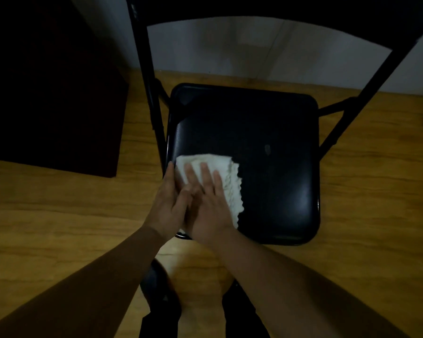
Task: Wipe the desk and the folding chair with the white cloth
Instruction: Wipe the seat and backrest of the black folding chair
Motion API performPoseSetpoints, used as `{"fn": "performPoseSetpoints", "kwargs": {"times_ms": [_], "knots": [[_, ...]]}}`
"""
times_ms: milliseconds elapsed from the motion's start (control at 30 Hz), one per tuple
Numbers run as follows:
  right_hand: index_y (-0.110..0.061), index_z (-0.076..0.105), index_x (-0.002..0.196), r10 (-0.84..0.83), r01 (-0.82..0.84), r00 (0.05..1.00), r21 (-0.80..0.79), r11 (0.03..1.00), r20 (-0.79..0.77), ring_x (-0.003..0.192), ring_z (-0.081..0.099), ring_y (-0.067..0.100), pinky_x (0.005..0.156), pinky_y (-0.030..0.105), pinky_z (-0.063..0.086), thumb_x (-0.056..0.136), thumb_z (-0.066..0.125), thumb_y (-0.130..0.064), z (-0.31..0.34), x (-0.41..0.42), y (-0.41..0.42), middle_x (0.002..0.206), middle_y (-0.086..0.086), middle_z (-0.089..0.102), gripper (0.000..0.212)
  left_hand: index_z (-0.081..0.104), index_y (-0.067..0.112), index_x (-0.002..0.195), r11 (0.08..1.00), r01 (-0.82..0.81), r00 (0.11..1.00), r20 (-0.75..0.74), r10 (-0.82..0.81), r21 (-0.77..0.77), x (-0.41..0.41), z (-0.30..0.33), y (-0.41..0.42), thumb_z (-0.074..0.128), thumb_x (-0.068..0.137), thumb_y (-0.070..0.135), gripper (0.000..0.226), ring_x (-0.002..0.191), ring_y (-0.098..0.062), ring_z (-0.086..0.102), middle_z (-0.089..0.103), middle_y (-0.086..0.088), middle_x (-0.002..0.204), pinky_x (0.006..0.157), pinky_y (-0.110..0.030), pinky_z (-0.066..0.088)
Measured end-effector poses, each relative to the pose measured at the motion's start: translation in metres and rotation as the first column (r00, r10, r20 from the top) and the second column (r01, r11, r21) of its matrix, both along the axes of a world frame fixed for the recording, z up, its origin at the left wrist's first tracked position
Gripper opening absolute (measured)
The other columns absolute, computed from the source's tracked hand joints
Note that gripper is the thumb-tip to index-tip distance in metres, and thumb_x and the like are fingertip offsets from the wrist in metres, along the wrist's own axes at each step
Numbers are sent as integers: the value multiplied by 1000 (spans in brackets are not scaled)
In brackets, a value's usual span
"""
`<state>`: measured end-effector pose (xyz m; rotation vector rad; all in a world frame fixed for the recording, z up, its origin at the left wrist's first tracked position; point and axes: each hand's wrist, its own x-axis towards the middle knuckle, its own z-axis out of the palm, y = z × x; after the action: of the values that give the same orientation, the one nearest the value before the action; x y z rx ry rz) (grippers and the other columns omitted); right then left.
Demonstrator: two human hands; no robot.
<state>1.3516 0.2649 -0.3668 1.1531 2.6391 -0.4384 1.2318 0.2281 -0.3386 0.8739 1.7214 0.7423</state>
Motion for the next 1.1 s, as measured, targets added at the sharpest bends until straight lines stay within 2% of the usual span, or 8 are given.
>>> {"fn": "performPoseSetpoints", "kwargs": {"times_ms": [233,467,633,767,900,967,1033,1100], "knots": [[-26,9,164,96,-96,995,5,995,-20,158,-4,38,125,60,5,91,48,-60,-3,109,-5,173,6,-2,90,1,26,163,991,123,985,-115,-129,-54,-2,-6,-8,35,95,63,85,154,-2,-7,-3,8,171,126,-31,1],[-26,27,161,29,-21,997,-103,994,75,157,14,36,124,52,7,90,50,-37,27,160,-15,171,4,19,75,13,23,162,978,160,961,-204,-185,-133,19,20,-16,37,97,63,80,156,-10,-2,7,5,171,126,-33,5],[-34,22,161,-187,175,982,-311,934,-8,159,-5,18,125,36,-11,100,42,-25,72,112,-21,164,-16,-2,65,56,21,142,899,-156,922,267,282,-410,45,78,-1,57,95,57,59,130,-23,57,61,-1,142,112,-30,41],[-30,64,137,41,-40,999,-85,996,11,141,50,20,113,44,21,69,74,-49,139,61,-23,150,-6,56,72,69,6,123,776,-165,630,540,558,-609,32,129,13,60,97,46,48,110,-30,72,75,-16,119,102,-45,53],[-27,65,136,-40,37,988,-27,999,-150,138,52,14,115,39,16,63,67,-65,216,33,-18,143,-9,62,82,71,2,121,804,-188,619,568,543,-564,6,180,23,54,103,30,37,103,-31,75,77,-17,112,92,-44,55],[-33,44,149,-346,299,845,-176,938,-407,141,40,8,116,29,22,65,72,-62,255,36,-8,151,-12,51,93,74,3,114,829,-213,640,568,518,-517,-10,208,34,58,100,29,34,91,-32,78,80,-17,102,83,-43,56],[-50,18,153,-793,551,431,-571,609,-430,144,33,4,118,30,30,69,89,-50,291,39,16,156,-20,33,109,78,6,105,854,-184,632,607,482,-486,-25,239,49,63,96,30,31,84,-36,78,80,-18,97,81,-44,55],[-43,10,159,-957,501,162,-816,290,-241,149,33,16,117,37,33,67,87,-49,323,44,47,165,-9,27,120,76,10,108,880,-153,639,635,435,-449,-38,263,65,66,94,33,28,88,-38,77,79,-18,102,87,-47,55]]}}
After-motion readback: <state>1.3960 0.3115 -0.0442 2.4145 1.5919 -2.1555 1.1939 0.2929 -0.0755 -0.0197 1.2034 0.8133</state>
